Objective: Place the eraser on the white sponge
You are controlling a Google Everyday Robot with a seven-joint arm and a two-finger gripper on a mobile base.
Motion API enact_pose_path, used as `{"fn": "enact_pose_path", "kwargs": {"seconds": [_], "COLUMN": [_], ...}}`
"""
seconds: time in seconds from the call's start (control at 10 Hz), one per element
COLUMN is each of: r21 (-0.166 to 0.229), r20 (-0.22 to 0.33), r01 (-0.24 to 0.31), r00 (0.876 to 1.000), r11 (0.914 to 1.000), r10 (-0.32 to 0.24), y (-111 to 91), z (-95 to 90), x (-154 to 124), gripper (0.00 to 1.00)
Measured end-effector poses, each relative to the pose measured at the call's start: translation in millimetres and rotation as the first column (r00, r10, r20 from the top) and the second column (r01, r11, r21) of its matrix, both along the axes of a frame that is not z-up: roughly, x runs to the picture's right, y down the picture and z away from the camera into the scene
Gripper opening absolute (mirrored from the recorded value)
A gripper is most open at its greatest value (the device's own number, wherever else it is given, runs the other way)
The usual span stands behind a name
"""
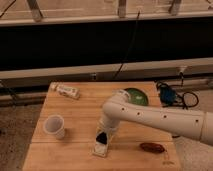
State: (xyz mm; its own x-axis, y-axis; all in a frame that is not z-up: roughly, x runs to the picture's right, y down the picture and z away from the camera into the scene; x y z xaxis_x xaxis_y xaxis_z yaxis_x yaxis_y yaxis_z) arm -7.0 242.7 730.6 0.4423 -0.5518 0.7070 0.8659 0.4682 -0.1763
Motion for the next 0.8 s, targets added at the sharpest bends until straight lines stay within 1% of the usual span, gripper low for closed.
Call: {"fn": "enact_pose_path", "kwargs": {"seconds": [0.1,0.3,0.4,0.5,0.6,0.8], "r21": [0.0,0.001,0.001,0.001,-0.001,0.002], "r20": [0.009,0.024,0.032,0.035,0.037,0.037], "r01": [0.003,0.013,0.019,0.024,0.028,0.05], "r00": [1.0,1.0,0.999,0.999,0.999,0.998], "r11": [1.0,0.9999,0.9998,0.9997,0.9996,0.9987], "r10": [-0.003,-0.013,-0.019,-0.024,-0.028,-0.05], "y": [0.2,1.4,2.1,2.9,3.6,4.3], "z": [-0.3,-1.4,-2.1,-2.2,-2.2,-3.3], "x": [0.2,-2.3,-4.7,-5.4,-5.8,-6.7], "gripper": [0.02,0.17,0.29,0.4,0.48,0.7]}}
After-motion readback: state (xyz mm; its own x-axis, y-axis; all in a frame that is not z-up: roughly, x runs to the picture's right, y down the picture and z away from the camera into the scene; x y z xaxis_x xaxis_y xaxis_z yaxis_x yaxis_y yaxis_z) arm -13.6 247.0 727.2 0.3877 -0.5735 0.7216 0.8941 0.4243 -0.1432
